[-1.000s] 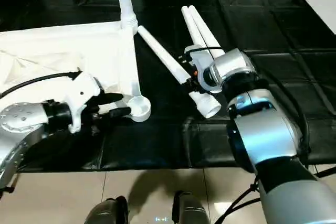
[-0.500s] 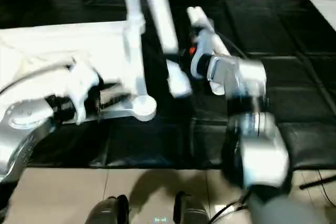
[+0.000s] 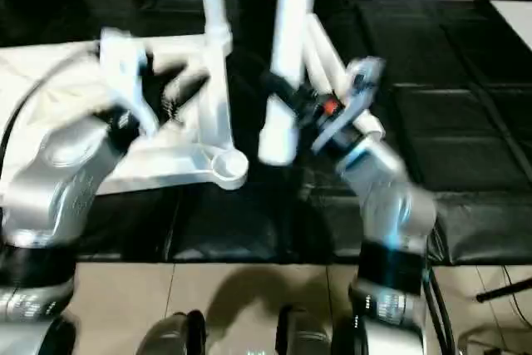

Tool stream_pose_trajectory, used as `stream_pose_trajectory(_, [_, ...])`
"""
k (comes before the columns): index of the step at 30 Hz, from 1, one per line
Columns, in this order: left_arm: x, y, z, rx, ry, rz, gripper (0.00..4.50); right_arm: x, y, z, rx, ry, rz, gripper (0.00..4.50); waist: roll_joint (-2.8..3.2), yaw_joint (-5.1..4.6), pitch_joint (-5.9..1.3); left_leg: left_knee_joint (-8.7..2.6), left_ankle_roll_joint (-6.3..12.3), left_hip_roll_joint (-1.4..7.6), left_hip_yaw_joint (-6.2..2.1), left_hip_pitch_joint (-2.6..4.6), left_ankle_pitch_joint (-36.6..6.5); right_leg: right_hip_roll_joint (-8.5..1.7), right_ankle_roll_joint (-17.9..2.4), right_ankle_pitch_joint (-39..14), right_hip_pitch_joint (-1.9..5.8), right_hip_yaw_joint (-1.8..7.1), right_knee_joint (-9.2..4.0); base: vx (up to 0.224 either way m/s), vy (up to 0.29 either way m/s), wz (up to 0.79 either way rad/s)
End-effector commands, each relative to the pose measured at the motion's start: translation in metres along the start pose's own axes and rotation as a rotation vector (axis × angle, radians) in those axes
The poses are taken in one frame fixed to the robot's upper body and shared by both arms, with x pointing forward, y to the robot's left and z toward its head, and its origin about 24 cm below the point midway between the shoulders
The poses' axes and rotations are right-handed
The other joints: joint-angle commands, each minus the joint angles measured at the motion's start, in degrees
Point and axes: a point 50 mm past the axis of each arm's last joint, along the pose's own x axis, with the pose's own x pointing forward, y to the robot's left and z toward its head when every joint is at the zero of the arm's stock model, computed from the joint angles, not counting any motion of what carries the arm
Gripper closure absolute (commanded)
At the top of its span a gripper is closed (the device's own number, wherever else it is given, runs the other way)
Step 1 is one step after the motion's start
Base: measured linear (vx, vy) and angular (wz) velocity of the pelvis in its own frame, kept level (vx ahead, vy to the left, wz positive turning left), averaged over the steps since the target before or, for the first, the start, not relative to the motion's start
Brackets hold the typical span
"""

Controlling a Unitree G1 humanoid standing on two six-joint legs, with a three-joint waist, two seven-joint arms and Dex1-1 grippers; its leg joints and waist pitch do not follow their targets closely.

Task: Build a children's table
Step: Pick table leg

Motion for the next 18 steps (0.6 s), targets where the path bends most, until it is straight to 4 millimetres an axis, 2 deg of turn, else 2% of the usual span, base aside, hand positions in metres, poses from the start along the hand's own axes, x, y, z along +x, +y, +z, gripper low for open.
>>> stream_pose_trajectory(1, [0.010,-0.006,0.005,0.014,-0.008,-0.024,2.08,0.006,0.010,-0.002,-0.039,0.008,0.054,2.64,-0.23,0.38,-6.78,-3.23,2.43,0.42,-0.26,0.96,-9.1,-3.36,-7.8,-18.7,4.52,2.46,-5.55,0.000,0.000,0.00])
stream_pose_trajectory(3, [0.013,-0.012,0.008,0.006,-0.013,-0.059,2.08,0.006,0.010,-0.005,-0.055,0.026,0.050,2.64,-0.17,0.46,-6.84,-3.23,2.12,0.52,-0.30,1.03,-9.5,-3.43,-7.9,-19.2,4.37,2.45,-5.60,0.000,0.000,0.00])
stream_pose_trajectory(6, [0.015,-0.037,0.016,-0.001,-0.037,-0.222,2.08,0.006,0.010,-0.010,-0.090,0.061,0.047,2.64,-0.12,0.61,-6.89,-3.40,2.28,0.78,-0.43,0.98,-9.3,-3.55,-8.8,-17.9,4.39,2.39,-5.46,0.000,0.000,0.00])
stream_pose_trajectory(7, [0.014,-0.044,0.019,-0.005,-0.048,-0.263,2.08,0.006,0.010,-0.011,-0.096,0.067,0.041,2.64,0.19,0.74,-7.06,-3.32,2.30,0.91,-0.46,1.06,-8.9,-3.67,-9.6,-16.6,4.37,2.42,-5.24,0.000,0.000,0.00])
stream_pose_trajectory(11, [0.012,-0.058,0.025,-0.012,-0.066,-0.337,2.08,0.005,0.008,-0.013,-0.110,0.077,0.023,2.64,-0.11,0.68,-6.93,-3.45,2.79,0.94,-0.38,1.04,-9.4,-3.67,-10.6,-15.4,4.64,2.34,-5.39,0.000,0.000,0.00])
stream_pose_trajectory(16, [0.012,-0.068,0.029,-0.011,-0.079,-0.393,2.08,0.004,0.005,-0.015,-0.126,0.096,0.005,2.64,-0.13,0.73,-6.94,-3.38,3.02,0.81,-0.35,0.95,-9.2,-3.69,-10.2,-15.9,4.77,2.34,-5.53,0.000,0.000,0.00])
stream_pose_trajectory(17, [0.012,-0.069,0.028,-0.006,-0.075,-0.396,2.08,0.004,0.005,-0.016,-0.132,0.101,0.003,2.64,-0.60,0.64,-6.89,-3.41,3.07,0.79,-0.28,0.93,-9.2,-3.64,-9.9,-16.2,4.77,2.33,-5.65,0.000,0.000,0.00])
stream_pose_trajectory(18, [0.012,-0.069,0.028,-0.003,-0.073,-0.398,2.08,0.005,0.005,-0.016,-0.135,0.102,0.002,2.64,-0.48,0.70,-6.92,-3.39,3.07,0.76,-0.34,0.89,-8.9,-3.68,-9.9,-16.2,4.85,2.32,-5.49,0.000,0.000,0.00])
